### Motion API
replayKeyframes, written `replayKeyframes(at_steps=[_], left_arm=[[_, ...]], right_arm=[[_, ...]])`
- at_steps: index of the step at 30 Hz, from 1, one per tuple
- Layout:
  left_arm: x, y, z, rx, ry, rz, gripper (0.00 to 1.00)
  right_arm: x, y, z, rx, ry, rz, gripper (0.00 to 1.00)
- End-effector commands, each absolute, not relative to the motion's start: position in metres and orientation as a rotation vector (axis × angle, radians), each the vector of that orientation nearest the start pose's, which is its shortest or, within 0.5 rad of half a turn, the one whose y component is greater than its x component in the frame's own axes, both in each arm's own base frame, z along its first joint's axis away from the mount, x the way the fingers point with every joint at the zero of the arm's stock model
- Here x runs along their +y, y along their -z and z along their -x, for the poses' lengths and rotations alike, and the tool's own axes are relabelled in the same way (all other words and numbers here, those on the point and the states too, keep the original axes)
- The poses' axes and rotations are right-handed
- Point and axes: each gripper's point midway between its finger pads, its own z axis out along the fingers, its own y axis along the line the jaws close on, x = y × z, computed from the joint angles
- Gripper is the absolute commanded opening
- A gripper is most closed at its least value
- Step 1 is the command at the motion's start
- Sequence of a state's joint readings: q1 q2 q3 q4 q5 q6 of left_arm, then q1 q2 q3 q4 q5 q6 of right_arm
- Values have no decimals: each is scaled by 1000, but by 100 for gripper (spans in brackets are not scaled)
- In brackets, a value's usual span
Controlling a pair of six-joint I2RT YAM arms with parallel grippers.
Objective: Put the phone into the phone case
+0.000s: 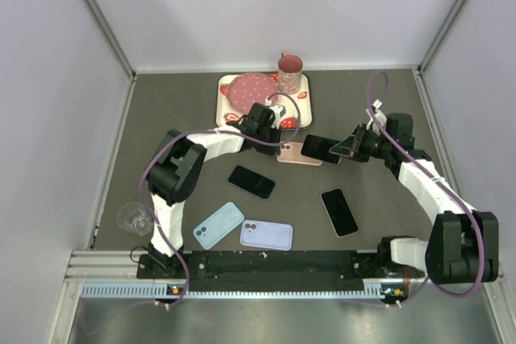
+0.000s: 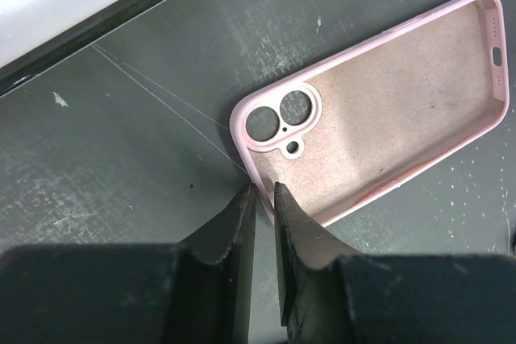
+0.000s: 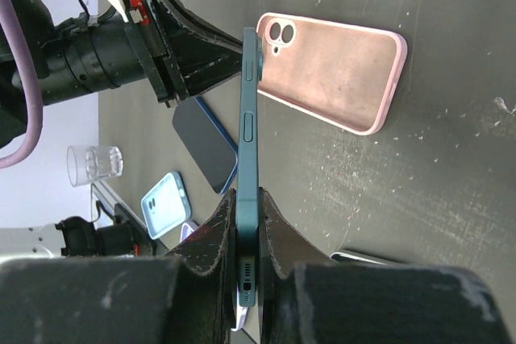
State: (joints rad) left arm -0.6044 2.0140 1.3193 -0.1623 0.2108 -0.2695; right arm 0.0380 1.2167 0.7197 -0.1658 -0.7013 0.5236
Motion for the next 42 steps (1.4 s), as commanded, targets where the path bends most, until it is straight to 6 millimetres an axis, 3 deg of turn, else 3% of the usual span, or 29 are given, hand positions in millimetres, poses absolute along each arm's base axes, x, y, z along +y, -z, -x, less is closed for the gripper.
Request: replayKeyframes(at_steps=[1, 8, 20, 25, 26, 27, 30, 35, 39, 40, 42], left_arm=[[-320, -41, -379, 2416, 632, -493, 18], [-313, -56, -363, 2433, 644, -440, 0], [-311, -47, -331, 2515, 658, -283, 0], [-314, -49, -321, 2536, 673, -250, 20], [-314, -51, -321, 2529, 678, -248, 26], [-312, -50, -319, 2531, 673, -246, 41], [-312, -61, -320, 2491, 686, -262, 60], [-314, -104, -329, 2349, 760, -293, 64], [-321, -142, -331, 2242, 941, -328, 68], [-318, -159, -340, 2181, 991, -309, 68], [-318, -171, -336, 2145, 1113, -340, 68]], right_arm=[[142, -166, -306, 2193, -1105, -93, 0], [142, -161, -308, 2205, -1109, -97, 0], [144, -153, -309, 2225, -1131, -96, 0], [146, -152, -309, 2226, -1141, -96, 0], [146, -153, -310, 2222, -1141, -93, 0], [146, -153, -310, 2222, -1143, -94, 0], [147, -155, -310, 2214, -1155, -85, 0], [151, -162, -308, 2186, -1191, -43, 0], [154, -167, -307, 2157, -1219, -22, 0], [155, -168, -307, 2154, -1226, -18, 0], [157, -168, -305, 2154, -1247, -13, 0]])
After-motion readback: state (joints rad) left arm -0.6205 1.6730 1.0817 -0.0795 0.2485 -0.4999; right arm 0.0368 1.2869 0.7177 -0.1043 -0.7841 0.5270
